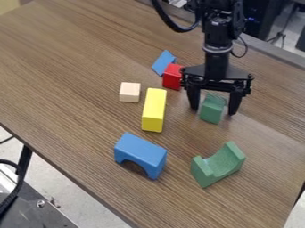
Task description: Put the green cube down next the blue arch
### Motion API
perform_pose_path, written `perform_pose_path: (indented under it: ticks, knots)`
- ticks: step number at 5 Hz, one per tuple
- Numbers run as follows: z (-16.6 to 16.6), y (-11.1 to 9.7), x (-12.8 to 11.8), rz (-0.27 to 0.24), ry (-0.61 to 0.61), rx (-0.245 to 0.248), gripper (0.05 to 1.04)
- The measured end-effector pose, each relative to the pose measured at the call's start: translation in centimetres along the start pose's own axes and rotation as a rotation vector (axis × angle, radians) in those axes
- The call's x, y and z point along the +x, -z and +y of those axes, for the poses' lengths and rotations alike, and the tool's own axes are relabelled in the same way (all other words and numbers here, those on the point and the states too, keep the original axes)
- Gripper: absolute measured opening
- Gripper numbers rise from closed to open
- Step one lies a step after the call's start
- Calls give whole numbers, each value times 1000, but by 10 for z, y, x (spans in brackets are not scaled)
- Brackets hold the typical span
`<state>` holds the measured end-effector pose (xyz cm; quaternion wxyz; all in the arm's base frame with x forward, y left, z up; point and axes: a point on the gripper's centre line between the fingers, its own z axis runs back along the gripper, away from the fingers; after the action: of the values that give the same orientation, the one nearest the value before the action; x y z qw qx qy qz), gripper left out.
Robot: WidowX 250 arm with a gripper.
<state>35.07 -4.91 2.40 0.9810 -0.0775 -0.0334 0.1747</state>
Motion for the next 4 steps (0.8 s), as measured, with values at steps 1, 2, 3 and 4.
perform_pose_path:
  ticks: [1,2,3,4]
  knots:
    - [-3,3,-4,5,39,-1,688]
    - [-2,1,-9,27,57,14,588]
    - [-1,0,-24,94,88,71,587]
    - [-5,-28,-28,42,83,65,587]
